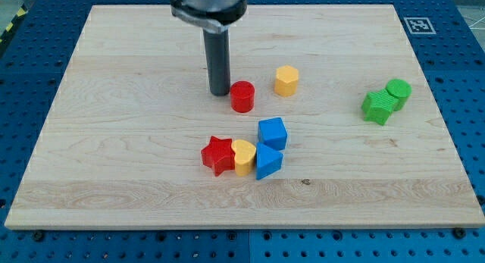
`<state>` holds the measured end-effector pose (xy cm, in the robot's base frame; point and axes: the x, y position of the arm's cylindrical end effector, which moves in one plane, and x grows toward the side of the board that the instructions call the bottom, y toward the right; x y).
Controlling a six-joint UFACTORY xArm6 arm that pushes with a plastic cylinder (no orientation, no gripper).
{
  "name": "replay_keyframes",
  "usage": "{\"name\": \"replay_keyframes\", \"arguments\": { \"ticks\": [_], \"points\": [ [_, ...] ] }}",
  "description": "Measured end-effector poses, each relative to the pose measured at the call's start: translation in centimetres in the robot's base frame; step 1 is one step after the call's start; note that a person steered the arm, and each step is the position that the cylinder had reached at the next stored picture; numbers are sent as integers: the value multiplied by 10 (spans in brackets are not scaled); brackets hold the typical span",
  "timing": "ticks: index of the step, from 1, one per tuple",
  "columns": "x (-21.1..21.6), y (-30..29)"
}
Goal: Slide the red circle a bit down
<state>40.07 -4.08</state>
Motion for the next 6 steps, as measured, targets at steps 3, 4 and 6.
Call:
{"name": "replay_keyframes", "arguments": {
  "ticks": [3, 4, 6],
  "points": [
    [-3, 45],
    [15, 46],
    [27, 46]
  ]
}}
